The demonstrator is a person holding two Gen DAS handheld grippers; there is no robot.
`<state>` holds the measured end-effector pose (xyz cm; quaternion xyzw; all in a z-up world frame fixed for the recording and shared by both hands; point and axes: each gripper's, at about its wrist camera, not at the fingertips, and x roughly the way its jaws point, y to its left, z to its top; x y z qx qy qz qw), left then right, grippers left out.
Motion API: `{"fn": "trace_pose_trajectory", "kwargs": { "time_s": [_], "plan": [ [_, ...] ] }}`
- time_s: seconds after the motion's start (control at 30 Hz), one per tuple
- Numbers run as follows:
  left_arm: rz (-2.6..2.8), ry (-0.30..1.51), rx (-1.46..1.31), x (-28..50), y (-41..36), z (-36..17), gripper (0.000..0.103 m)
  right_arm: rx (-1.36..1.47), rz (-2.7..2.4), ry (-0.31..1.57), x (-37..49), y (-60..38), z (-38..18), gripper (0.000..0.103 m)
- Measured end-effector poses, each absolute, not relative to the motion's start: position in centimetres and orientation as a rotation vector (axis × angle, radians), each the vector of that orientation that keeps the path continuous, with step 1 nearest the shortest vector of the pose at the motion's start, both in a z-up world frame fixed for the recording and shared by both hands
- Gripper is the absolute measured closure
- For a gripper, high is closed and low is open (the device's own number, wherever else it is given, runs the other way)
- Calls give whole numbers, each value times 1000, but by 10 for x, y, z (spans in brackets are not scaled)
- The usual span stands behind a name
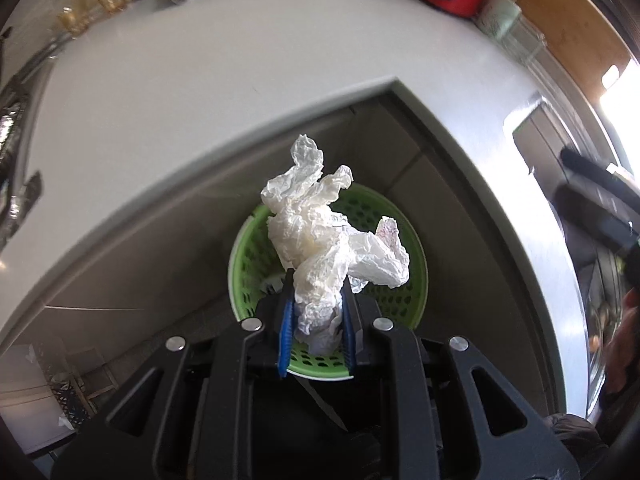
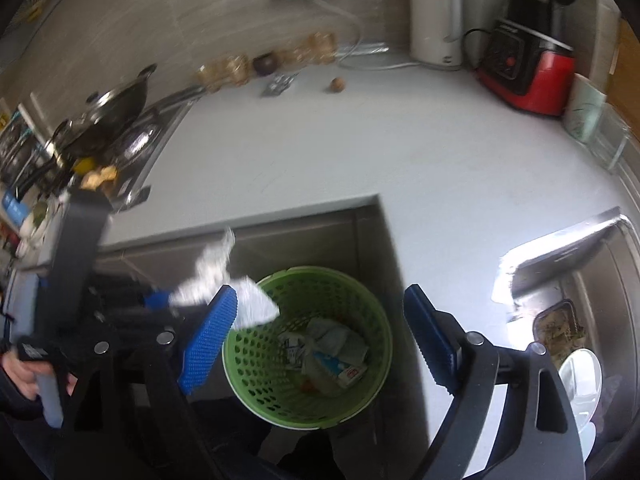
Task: Collect trash
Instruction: 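Open both tools over the green basket to drop tissue and cloth, then move both tools back over the counter toward the foil pack and nut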
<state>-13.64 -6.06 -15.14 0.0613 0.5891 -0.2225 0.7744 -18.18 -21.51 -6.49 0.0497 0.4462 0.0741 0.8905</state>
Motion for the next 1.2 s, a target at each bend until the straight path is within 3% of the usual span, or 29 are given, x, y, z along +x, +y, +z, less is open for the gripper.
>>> {"fn": "trace_pose_trajectory", "kwargs": {
  "time_s": [0.17,0.3,0.4,0.53,0.9,1.2],
  "plan": [
    [-557,1340,132,-140,-74,-169,80,131,95,907,-189,-233,-60,18],
    [-552,1354,199,-148,-86,-177,38,143,74,914,-192,-239,-63,18],
    [-542,1320,232,-152,-90,-171,24,147,67,920,-196,-241,-65,18],
    [-500,1275,261,-150,-91,-159,14,154,63,924,-197,-241,-66,18],
    [-367,1210,183,-120,-57,-125,8,168,34,894,-187,-251,-58,2],
    [-311,1140,185,-88,-45,-105,8,213,31,928,-156,-250,-63,2]
  ]
}}
